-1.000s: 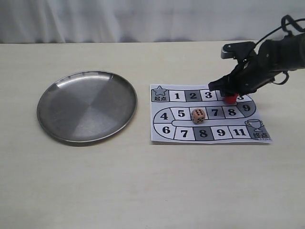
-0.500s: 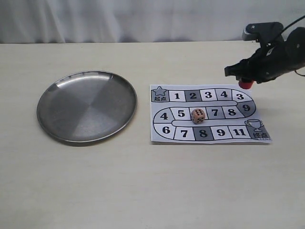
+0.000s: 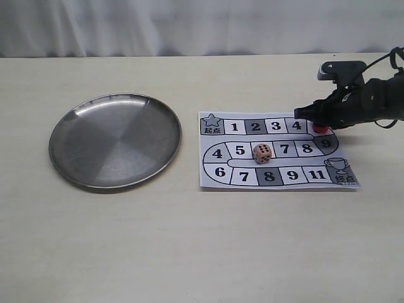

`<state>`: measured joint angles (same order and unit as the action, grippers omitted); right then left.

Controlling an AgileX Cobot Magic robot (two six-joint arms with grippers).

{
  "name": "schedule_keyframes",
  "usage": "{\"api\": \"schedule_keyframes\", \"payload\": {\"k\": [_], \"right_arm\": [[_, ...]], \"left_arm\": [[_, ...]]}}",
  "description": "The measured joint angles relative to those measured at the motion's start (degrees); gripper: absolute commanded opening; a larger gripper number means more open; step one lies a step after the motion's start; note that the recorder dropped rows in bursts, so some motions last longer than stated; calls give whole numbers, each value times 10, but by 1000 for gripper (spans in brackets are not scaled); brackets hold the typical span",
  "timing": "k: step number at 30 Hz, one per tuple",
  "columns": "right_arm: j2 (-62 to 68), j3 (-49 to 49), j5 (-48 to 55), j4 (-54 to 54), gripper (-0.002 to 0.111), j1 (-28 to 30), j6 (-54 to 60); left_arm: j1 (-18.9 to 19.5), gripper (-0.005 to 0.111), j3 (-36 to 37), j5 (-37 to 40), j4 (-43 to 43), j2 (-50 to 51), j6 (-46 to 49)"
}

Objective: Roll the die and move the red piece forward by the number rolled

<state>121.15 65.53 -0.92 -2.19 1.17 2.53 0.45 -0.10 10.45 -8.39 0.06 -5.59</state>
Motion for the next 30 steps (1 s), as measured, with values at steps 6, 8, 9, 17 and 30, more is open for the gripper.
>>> {"api": "schedule_keyframes", "payload": {"k": [6,8,9,17,30], "right_arm": [[1,0,-4,0,19,0,0],[1,0,-4,0,19,0,0],[1,0,-4,0,19,0,0],[-35,-2,64,-1,19,0,0],[-63,-33,129,-1,19,0,0]], "left_arm": [[0,0,0,0,0,0,0],[0,0,0,0,0,0,0],[0,0,0,0,0,0,0],[0,0,0,0,0,0,0],[0,0,0,0,0,0,0]]}}
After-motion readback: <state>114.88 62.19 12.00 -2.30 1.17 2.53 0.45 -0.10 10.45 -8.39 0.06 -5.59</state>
